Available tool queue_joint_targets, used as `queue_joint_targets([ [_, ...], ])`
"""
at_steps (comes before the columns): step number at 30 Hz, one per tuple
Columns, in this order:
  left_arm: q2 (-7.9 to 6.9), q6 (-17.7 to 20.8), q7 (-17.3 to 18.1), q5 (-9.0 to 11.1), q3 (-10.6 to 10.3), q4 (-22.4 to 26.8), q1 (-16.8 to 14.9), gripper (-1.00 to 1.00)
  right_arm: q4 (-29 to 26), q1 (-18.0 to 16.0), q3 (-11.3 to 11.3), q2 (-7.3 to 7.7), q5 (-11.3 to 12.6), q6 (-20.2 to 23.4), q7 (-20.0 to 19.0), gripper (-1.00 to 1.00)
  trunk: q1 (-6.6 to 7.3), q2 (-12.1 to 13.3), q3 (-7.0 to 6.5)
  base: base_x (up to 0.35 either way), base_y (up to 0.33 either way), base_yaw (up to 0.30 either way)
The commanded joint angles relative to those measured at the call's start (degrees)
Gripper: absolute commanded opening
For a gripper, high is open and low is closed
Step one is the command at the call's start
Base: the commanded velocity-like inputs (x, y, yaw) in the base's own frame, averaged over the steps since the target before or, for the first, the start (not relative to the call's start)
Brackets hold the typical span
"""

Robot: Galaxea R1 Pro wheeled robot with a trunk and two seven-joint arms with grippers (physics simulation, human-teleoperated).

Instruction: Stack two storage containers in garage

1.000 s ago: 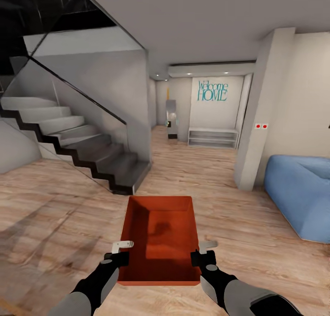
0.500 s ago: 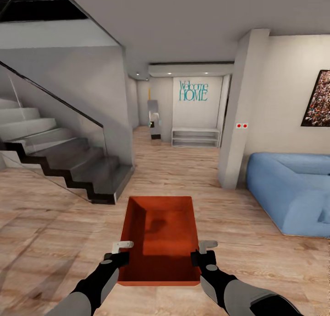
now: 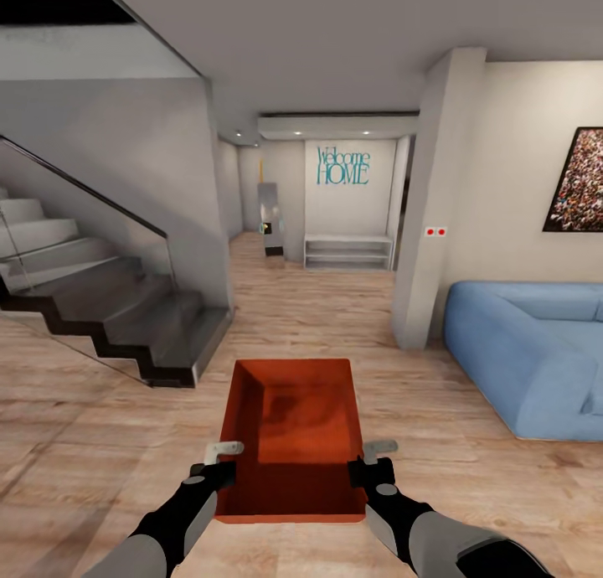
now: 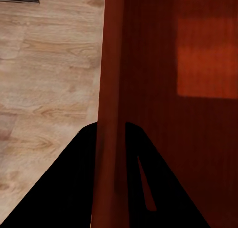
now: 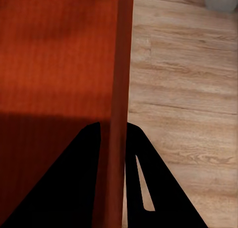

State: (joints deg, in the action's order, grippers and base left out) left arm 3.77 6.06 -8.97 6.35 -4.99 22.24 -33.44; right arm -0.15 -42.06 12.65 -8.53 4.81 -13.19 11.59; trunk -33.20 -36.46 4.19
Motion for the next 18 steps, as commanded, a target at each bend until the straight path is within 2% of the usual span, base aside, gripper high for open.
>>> queue_joint_targets([
  [1, -0.08, -2.19, -0.69, 0.5, 0.16, 0.86, -0.05, -1.0, 0.23, -0.05, -4.74, 0.1, 1.96, -0.39, 0.7, -1.0, -0.05, -0.09, 0.11, 0.32, 0.0, 0.0],
  [18, -0.08, -2.19, -0.69, 0.55, 0.16, -0.28, -0.05, -1.0, 0.23, -0.05, -4.74, 0.1, 1.93, -0.44, 0.89, -1.0, -0.05, -0.09, 0.11, 0.32, 0.0, 0.0],
])
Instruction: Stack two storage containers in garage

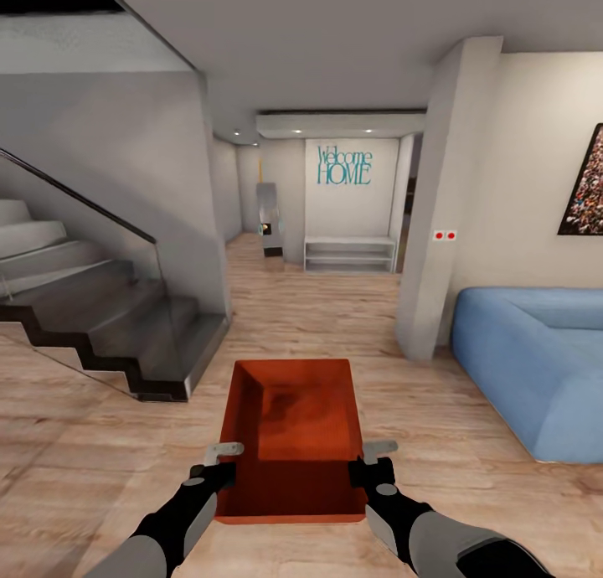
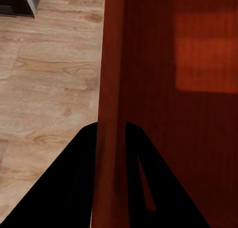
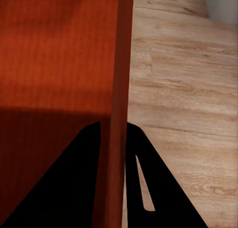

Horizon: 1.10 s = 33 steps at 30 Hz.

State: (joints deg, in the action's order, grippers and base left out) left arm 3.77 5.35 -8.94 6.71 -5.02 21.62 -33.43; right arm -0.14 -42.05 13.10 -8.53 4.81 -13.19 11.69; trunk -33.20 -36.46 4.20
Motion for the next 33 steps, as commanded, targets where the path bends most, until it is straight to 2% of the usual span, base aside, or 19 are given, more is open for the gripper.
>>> queue_joint_targets([
  [1, -0.08, -1.48, -0.73, 0.21, 0.18, 0.31, -0.06, -1.0, 0.23, -0.05, -5.19, 0.1, 1.94, -0.44, 0.79, -1.0, -0.05, -0.09, 0.11, 0.32, 0.0, 0.0],
  [15, -0.08, -1.48, -0.73, 0.29, 0.18, 0.27, -0.05, -1.0, 0.23, -0.05, -5.19, 0.09, 1.95, -0.42, 0.79, -1.0, -0.05, -0.09, 0.11, 0.32, 0.0, 0.0],
  [16, 0.04, 0.24, -0.48, 0.99, -0.27, 0.36, -0.05, -1.0, 0.32, -0.05, 0.21, -0.35, 0.58, 0.14, 0.08, -1.0, -0.05, -0.09, 0.11, 0.0, 0.0, 0.0],
  [18, 0.02, 0.25, -0.49, 1.0, -0.5, 0.13, -0.05, -1.0, 0.32, -0.05, 1.21, -0.48, 0.7, 0.37, 0.12, -1.0, -0.05, -0.09, 0.11, 0.0, 0.0, 0.0],
  [23, 0.21, 0.03, -0.54, 0.97, -0.25, -0.15, -0.05, -1.0, 0.55, -0.06, 1.29, -0.15, 0.74, 0.41, 0.0, -1.0, -0.05, -0.09, 0.11, 0.084, 0.0, 0.0],
  [33, 0.44, -0.16, -0.55, 1.01, -0.34, -0.78, -0.05, -1.0, 0.75, -0.05, 0.94, 0.14, 0.63, 0.4, -0.23, -1.0, -0.05, -0.09, 0.11, 0.299, 0.0, 0.0],
])
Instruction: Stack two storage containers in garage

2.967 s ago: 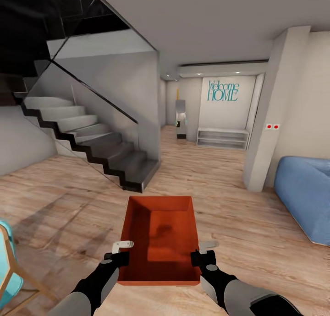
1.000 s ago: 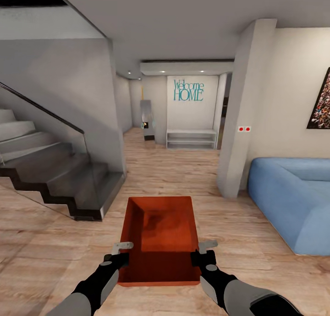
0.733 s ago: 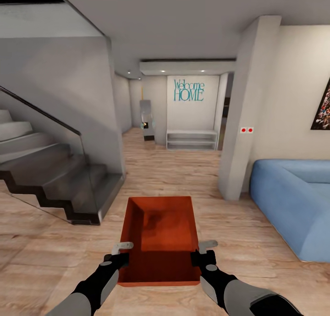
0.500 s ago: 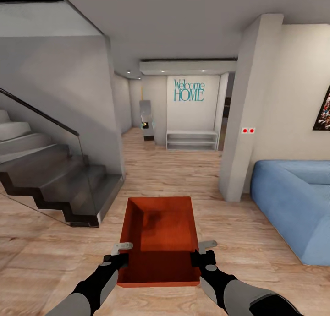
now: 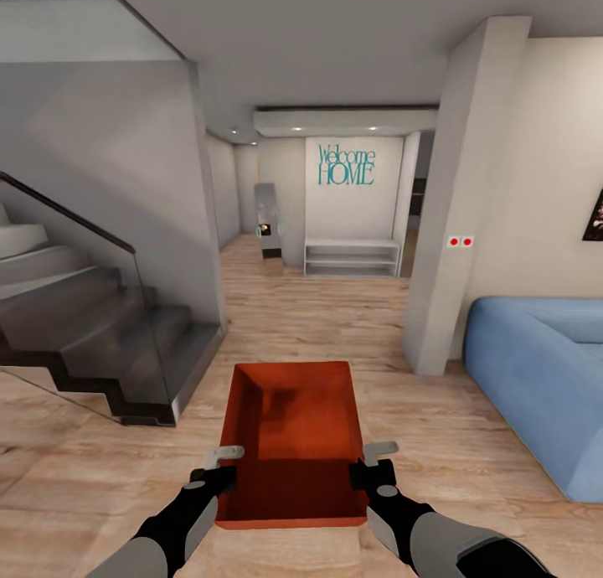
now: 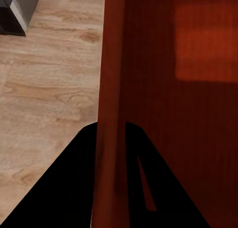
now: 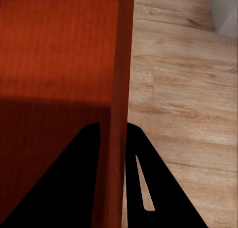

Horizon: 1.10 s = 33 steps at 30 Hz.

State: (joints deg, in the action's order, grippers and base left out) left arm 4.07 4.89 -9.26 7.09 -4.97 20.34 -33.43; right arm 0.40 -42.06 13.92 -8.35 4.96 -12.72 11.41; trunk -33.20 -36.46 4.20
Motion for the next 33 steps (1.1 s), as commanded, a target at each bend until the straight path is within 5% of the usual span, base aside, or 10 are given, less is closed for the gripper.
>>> queue_joint_targets([
  [1, 0.14, 0.3, -0.23, 0.64, -0.39, 0.47, -0.05, -1.0, 0.21, -0.04, 0.15, -0.04, 0.49, -0.05, 0.07, -1.0, -0.05, -0.09, 0.11, 0.32, 0.0, 0.0],
  [33, 0.15, 0.29, -0.23, 0.64, -0.39, 0.67, -0.05, -1.0, 0.3, -0.04, -0.74, -0.33, 0.49, -0.02, 0.03, -1.0, -0.05, -0.09, 0.11, 0.321, 0.0, 0.0],
])
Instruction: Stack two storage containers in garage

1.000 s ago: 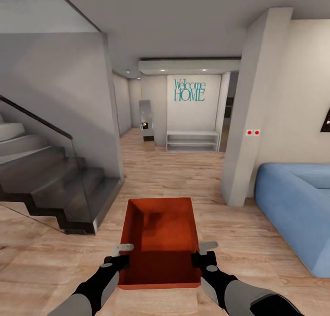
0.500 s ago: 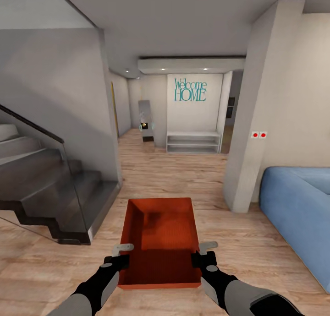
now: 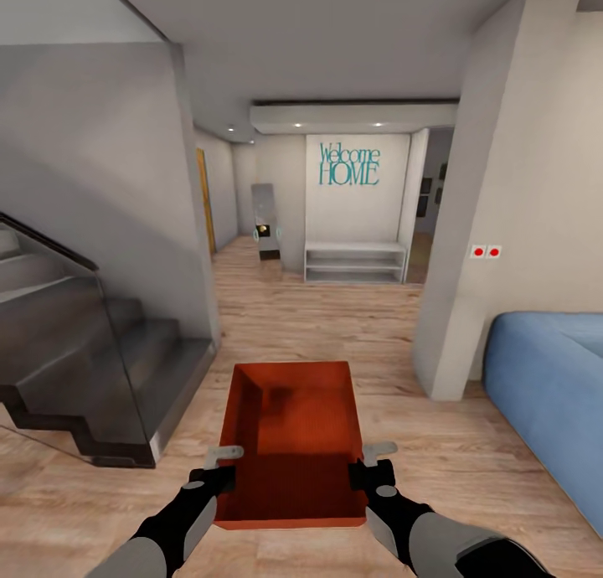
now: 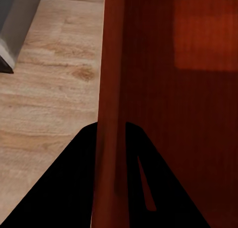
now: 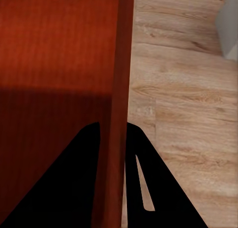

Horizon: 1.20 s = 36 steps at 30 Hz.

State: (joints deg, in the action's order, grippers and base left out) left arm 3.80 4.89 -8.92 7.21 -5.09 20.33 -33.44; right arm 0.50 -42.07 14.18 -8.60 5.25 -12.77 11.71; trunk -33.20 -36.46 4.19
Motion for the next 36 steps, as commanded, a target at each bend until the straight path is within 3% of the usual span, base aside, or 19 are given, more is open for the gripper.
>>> queue_joint_targets([
  [1, 0.42, 0.3, -0.57, 0.53, -0.27, 0.68, -0.04, -1.0, 0.2, -0.05, -1.0, -0.1, 0.2, 0.03, -0.35, -1.0, -0.05, -0.09, 0.11, 0.321, 0.0, 0.0],
  [36, 0.09, 0.21, -0.49, 0.5, -0.26, 0.96, -0.04, -1.0, 0.2, -0.04, -1.0, -0.11, 0.29, -0.06, -0.37, -1.0, -0.05, -0.09, 0.11, 0.321, 0.0, 0.0],
])
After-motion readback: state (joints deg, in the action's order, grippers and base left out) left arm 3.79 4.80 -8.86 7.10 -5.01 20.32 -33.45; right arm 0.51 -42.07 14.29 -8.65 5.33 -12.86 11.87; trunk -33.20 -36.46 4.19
